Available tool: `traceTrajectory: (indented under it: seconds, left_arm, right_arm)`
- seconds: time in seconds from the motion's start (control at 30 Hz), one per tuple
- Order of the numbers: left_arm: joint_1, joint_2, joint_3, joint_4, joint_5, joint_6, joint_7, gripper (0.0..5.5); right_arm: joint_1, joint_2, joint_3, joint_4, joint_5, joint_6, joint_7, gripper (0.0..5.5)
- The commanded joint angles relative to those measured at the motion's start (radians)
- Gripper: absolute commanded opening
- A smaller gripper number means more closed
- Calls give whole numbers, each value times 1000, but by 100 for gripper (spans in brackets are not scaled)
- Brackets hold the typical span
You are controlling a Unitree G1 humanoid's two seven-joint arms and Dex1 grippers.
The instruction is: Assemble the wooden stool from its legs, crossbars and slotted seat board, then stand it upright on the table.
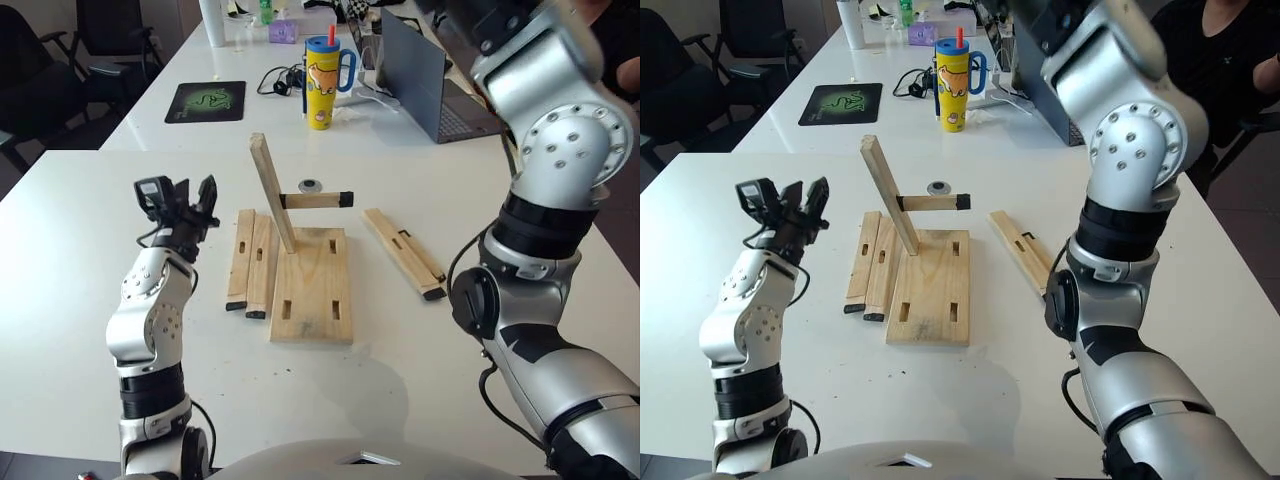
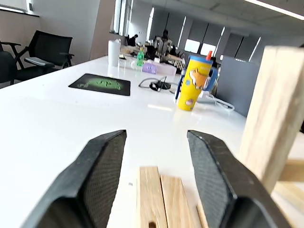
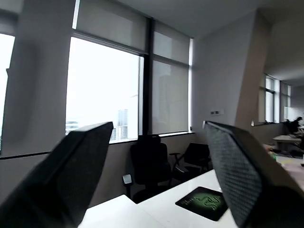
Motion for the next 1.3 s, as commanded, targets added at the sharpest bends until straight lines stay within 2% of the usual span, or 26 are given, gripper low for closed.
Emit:
traceTrajectory:
  seconds: [0.03,0.2,0.4,0.47,0.67,1.07,1.3]
  left_arm:
    - [89,12,-49,61,53,-51,-29,236]
    - [163,10,-75,82,49,-21,-50,236]
    - [214,24,-105,71,37,69,-73,236]
    - [221,32,-110,69,44,89,-72,236]
    - [229,79,-129,93,89,136,-67,319]
    - [208,140,-37,83,78,143,-71,322]
    - [177,153,-37,79,63,133,-116,322]
  right_arm:
    - [53,-1,77,28,-181,-125,-73,355]
    - [226,6,58,64,-249,-165,-110,355]
    - [330,11,48,82,-277,-173,-122,355]
    - [342,16,47,91,-283,-174,-122,355]
    - [354,17,47,103,-295,-178,-112,355]
    - [350,9,50,129,-305,-185,-96,355]
    - [345,7,51,140,-310,-193,-90,355]
